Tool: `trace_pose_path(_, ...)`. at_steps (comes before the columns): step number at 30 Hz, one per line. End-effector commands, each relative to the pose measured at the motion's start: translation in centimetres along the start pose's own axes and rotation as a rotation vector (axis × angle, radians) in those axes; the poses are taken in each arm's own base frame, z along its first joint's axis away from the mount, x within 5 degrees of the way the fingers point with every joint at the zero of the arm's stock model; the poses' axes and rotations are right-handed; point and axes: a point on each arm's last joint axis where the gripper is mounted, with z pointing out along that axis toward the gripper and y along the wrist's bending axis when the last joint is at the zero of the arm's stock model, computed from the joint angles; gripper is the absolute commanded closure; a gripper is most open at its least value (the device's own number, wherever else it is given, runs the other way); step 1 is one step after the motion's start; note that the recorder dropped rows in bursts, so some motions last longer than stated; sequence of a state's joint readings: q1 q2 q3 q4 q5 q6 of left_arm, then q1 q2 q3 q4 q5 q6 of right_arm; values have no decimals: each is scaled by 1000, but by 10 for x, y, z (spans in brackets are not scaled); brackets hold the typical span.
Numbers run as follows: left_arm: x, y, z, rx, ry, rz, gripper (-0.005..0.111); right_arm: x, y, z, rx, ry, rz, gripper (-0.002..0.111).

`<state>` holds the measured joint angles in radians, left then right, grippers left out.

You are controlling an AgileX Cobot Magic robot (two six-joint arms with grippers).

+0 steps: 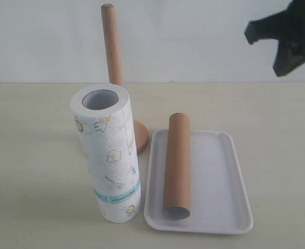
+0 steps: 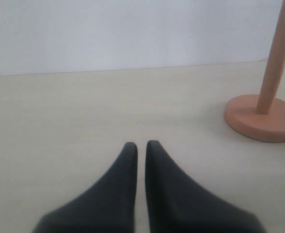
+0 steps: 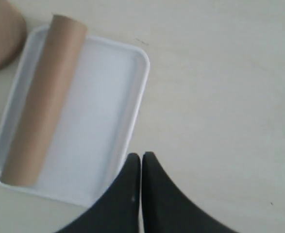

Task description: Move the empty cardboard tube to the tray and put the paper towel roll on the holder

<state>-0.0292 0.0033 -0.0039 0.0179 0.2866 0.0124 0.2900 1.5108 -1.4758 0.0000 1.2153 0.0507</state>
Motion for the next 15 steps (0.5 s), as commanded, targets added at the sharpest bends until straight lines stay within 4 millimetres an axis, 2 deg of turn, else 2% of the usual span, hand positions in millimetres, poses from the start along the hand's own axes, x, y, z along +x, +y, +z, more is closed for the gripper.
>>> trace_pose_path(1,1,0,0,6,-1,-4,101,39,-6,-19,41,-2,-21,108)
trace_pose_path(7,1,0,0,6,-1,-4,101,55,-7,-42,38,-67,-19,108)
trace_pose_path(15,1,0,0,6,-1,-4,101,58,-7,-48,36,-84,-17,108)
